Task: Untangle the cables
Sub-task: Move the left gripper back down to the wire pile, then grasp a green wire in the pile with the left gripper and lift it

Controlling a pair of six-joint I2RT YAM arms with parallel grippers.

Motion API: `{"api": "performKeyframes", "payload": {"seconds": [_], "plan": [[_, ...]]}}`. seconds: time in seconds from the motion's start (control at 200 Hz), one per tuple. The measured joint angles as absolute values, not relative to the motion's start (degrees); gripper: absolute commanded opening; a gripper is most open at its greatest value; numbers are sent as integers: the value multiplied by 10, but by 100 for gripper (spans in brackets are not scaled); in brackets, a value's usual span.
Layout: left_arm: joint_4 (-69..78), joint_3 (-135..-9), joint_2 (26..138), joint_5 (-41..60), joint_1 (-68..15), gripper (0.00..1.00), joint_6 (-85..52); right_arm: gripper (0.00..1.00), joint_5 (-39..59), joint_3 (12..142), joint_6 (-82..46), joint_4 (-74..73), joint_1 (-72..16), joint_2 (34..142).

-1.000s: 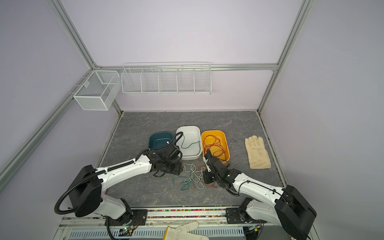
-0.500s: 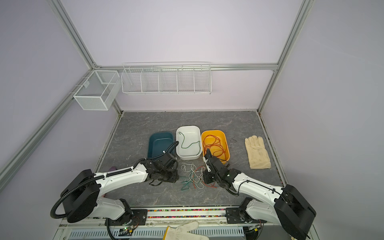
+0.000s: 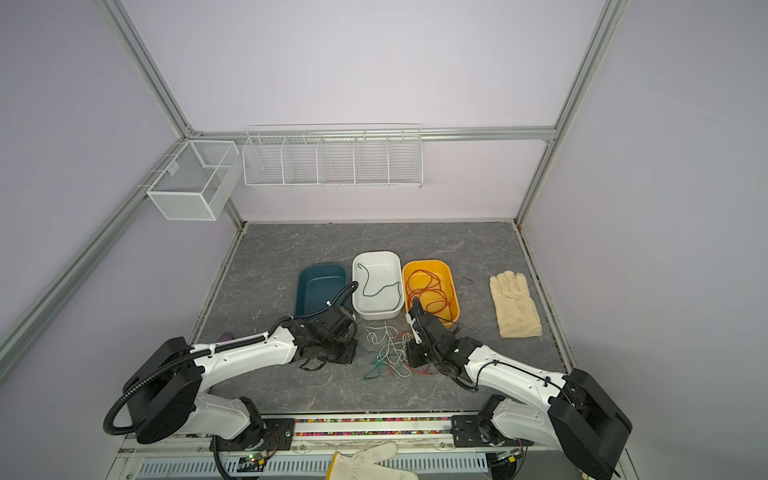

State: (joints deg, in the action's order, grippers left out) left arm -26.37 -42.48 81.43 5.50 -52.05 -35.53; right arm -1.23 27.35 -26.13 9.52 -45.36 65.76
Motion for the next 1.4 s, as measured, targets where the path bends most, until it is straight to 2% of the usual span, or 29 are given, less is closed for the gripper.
{"api": "performKeyframes", "payload": {"seconds": [0.42, 0.805, 1.134, 1.339, 1.399], "plan": [[-309, -426, 734, 45, -521, 0, -351, 6, -12, 274, -261, 95, -454, 658], [-459, -525, 504, -74, -520, 0, -352, 6, -13, 274, -261, 95, -455, 668], [-591, -686, 483, -130, -520, 0, -322, 6, -21, 274, -262, 95, -455, 679], [-647, -731, 473, -141, -520, 0, -308, 6, -17, 274, -261, 94, -455, 684], [-655, -732, 473, -138, -520, 0, -307, 13, -7, 273, -261, 91, -456, 678]]}}
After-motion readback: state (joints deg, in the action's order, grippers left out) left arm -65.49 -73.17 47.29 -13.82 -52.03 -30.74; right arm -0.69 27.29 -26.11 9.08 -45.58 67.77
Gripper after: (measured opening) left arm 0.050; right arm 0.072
